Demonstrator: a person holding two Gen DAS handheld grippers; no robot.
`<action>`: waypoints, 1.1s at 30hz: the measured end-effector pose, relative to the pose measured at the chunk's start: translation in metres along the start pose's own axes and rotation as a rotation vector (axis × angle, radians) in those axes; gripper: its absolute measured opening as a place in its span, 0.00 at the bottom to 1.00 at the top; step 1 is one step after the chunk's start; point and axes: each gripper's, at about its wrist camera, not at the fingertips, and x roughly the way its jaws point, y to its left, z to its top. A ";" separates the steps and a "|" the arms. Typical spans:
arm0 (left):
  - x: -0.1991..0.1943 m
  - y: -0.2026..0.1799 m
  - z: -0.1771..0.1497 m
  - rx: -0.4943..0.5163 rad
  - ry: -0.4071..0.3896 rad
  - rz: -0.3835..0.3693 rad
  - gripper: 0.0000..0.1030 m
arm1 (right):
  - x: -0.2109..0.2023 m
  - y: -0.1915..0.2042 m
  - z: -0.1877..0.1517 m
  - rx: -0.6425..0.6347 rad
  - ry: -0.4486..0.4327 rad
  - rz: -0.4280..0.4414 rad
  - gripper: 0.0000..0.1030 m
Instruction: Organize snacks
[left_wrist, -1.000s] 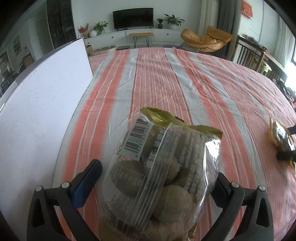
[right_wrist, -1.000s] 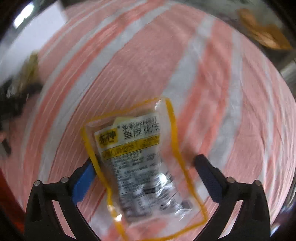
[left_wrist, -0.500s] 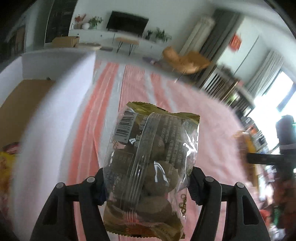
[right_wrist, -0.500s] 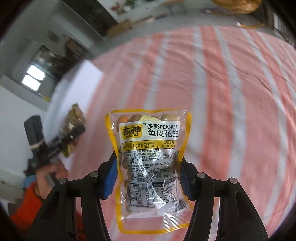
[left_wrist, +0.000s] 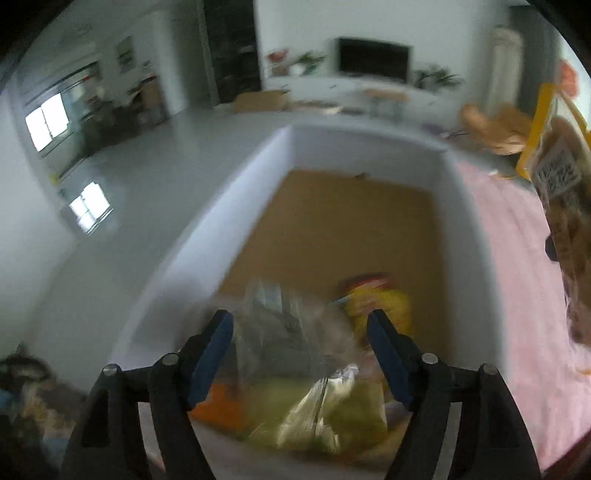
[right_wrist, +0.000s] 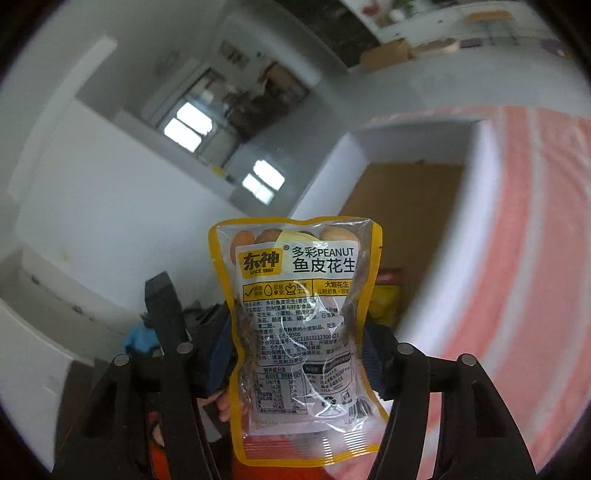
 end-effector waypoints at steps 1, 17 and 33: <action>0.002 0.006 -0.003 -0.017 0.004 0.008 0.75 | 0.021 0.002 0.000 -0.013 0.023 -0.025 0.73; -0.082 -0.009 -0.026 -0.231 -0.304 0.090 1.00 | -0.006 0.004 -0.032 -0.214 -0.040 -0.356 0.88; -0.072 0.010 -0.035 -0.227 -0.133 0.225 1.00 | 0.025 0.076 -0.065 -0.479 0.019 -0.609 0.88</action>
